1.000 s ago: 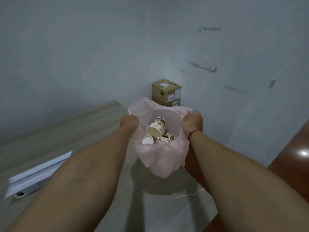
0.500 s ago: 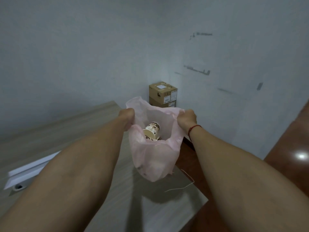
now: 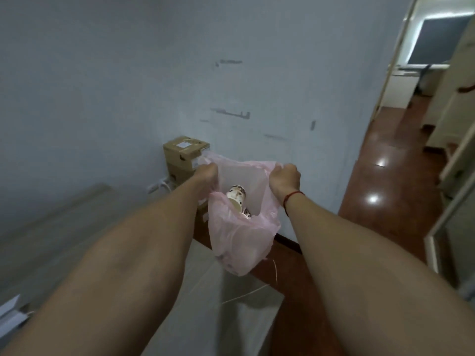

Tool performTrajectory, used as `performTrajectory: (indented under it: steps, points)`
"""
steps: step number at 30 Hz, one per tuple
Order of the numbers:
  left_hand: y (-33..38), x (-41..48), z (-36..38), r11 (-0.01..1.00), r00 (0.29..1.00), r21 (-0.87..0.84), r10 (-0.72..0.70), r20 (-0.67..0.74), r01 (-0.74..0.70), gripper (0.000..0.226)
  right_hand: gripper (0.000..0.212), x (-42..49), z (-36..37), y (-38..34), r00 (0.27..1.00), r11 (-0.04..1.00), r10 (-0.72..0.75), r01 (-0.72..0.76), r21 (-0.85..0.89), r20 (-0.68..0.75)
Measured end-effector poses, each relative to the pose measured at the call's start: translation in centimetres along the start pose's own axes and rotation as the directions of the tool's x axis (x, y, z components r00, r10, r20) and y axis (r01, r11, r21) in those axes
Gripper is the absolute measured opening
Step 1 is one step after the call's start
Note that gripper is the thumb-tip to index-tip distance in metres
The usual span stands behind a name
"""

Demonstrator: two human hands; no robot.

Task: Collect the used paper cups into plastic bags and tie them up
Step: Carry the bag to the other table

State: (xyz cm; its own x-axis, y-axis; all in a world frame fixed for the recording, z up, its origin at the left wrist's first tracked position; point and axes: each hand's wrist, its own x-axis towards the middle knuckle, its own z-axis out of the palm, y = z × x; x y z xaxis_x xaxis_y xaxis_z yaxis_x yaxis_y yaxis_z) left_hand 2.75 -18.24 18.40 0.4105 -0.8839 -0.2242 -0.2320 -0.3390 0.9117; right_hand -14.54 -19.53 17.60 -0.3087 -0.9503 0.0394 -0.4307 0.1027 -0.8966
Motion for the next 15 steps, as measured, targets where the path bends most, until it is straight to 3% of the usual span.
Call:
performTrajectory:
  steps: [7, 15]
  points:
    - [5.4, -2.5, 11.7, 0.991, 0.973, 0.029, 0.124, 0.195, -0.132, 0.031, 0.038, 3.1, -10.2, 5.2, 0.966, 0.991, 0.135, -0.13, 0.033, -0.219]
    - [11.2, -11.4, 29.7, 0.967, 0.895, 0.068, 0.2, 0.397, -0.246, 0.035, 0.04, 5.0, -27.3, 14.1, 0.859, 0.965, 0.263, -0.243, 0.103, -0.44]
